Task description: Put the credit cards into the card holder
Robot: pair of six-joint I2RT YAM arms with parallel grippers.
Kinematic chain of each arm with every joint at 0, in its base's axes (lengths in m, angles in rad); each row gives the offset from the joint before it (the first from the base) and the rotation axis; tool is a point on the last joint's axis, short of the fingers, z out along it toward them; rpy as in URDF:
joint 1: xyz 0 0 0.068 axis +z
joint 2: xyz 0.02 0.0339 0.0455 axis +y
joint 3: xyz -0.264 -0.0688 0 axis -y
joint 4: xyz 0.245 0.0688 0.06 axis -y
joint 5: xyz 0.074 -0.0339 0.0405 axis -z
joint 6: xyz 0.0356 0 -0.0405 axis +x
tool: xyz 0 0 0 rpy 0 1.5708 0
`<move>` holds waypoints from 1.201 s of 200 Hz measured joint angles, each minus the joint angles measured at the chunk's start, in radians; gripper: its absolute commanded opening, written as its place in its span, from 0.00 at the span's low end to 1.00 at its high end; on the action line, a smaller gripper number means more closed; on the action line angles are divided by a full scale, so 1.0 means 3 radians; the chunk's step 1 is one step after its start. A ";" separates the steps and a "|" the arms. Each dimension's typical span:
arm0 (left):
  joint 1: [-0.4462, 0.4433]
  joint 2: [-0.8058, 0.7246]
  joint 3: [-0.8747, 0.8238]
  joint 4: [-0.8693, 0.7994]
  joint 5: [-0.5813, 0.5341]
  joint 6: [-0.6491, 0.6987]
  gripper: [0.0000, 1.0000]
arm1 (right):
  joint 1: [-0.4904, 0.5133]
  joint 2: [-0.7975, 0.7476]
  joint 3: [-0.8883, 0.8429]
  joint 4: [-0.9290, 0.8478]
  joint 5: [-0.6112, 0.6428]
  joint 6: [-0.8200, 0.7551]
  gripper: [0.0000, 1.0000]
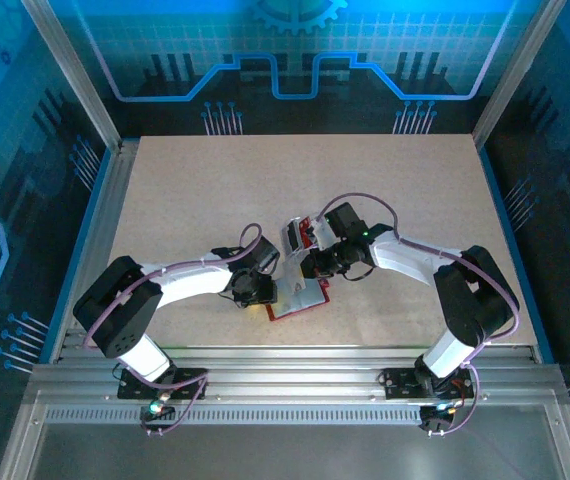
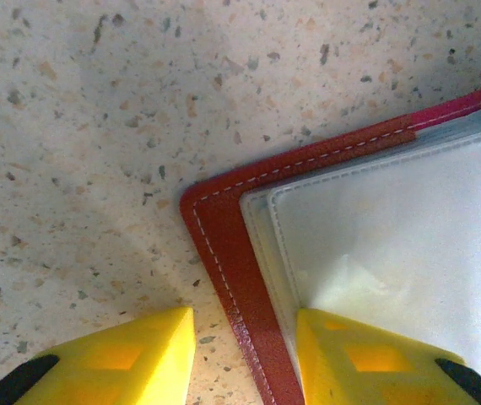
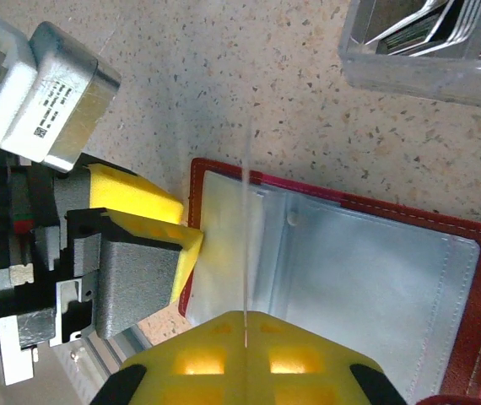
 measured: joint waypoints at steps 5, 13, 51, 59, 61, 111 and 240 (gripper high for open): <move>0.0000 0.0000 -0.0001 0.0001 0.0000 0.0000 0.38 | 0.0000 0.0000 0.0000 0.0001 -0.0014 0.0009 0.00; 0.0000 0.0000 -0.0005 0.0004 0.0000 0.0000 0.38 | 0.0000 0.0000 0.0001 0.0001 -0.0032 0.0013 0.00; 0.0000 0.0000 -0.0017 0.0018 0.0001 0.0000 0.38 | 0.0000 0.0004 0.0005 0.0001 -0.0051 0.0023 0.00; 0.0000 0.0000 -0.0018 0.0020 0.0000 0.0000 0.38 | 0.0000 0.0006 0.0006 0.0001 -0.0051 0.0024 0.00; 0.0000 0.0000 -0.0018 0.0022 0.0000 0.0000 0.38 | 0.0000 0.0008 0.0005 0.0001 -0.0050 0.0024 0.00; 0.0000 0.0000 -0.0018 0.0023 0.0000 0.0000 0.38 | 0.0000 0.0045 0.0005 0.0000 -0.0047 0.0038 0.00; 0.0000 0.0000 -0.0028 0.0037 0.0001 0.0000 0.38 | 0.0000 0.0050 -0.0304 -0.0003 -0.0062 0.0161 0.00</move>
